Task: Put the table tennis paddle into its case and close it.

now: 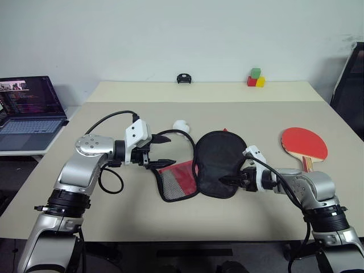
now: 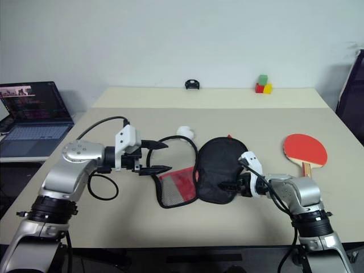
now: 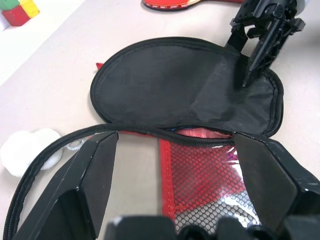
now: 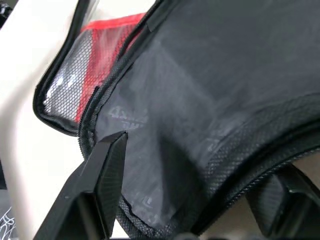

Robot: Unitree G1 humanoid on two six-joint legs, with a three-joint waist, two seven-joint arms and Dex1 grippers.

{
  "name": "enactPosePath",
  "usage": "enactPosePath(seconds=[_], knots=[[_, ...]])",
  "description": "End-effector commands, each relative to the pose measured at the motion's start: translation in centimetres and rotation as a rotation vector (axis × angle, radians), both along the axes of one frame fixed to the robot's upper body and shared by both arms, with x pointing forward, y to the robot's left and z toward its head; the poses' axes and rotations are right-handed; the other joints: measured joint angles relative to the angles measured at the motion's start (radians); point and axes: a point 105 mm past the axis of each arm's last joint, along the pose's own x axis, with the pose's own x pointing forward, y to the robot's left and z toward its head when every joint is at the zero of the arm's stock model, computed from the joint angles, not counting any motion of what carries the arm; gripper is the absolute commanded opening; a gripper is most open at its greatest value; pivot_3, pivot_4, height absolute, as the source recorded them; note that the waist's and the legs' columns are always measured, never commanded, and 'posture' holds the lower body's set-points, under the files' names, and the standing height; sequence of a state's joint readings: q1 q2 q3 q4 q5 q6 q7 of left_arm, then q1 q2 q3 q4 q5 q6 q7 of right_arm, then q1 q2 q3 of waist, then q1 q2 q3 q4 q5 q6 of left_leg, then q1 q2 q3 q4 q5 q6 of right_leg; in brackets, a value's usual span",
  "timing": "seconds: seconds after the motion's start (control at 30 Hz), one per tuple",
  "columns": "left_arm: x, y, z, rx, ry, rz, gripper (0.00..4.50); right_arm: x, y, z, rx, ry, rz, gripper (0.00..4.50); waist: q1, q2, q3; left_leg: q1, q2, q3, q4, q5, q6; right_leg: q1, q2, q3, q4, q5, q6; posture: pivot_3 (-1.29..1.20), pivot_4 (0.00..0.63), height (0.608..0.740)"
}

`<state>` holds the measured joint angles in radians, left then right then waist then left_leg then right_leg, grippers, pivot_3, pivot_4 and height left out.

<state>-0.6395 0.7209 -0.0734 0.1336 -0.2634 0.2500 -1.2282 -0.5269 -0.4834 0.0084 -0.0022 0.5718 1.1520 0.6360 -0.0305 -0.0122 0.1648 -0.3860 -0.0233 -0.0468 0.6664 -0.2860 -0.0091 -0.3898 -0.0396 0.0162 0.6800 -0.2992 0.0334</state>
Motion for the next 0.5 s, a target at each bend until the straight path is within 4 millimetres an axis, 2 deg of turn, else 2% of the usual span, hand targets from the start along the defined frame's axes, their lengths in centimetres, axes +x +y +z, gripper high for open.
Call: enactPosePath(seconds=[0.03, 0.5], knots=[[0.2, -0.1, 1.4, -0.006, -0.06, -0.005, 4.01, 1.7, -0.3, 1.7, 0.074, -0.044, -0.078, 3.28, -0.002, 0.0, 0.0, 0.0, 0.0, 0.0, 0.0, 0.0, 0.0, 0.0, 0.0, 0.0, 0.0, 0.0, 0.0, 0.0, 0.15, 0.74], [0.4, 0.2, 1.5, -0.001, -0.063, 0.003, 4.01, 5.6, 0.2, 0.9, 0.107, -0.048, -0.2, 3.28, -0.005, 0.0, 0.0, 0.002, 0.0, 0.001, 0.0, 0.0, 0.0, 0.0, 0.0, 0.001, 0.001, 0.0, 0.0, 0.0, 0.15, 0.74]])
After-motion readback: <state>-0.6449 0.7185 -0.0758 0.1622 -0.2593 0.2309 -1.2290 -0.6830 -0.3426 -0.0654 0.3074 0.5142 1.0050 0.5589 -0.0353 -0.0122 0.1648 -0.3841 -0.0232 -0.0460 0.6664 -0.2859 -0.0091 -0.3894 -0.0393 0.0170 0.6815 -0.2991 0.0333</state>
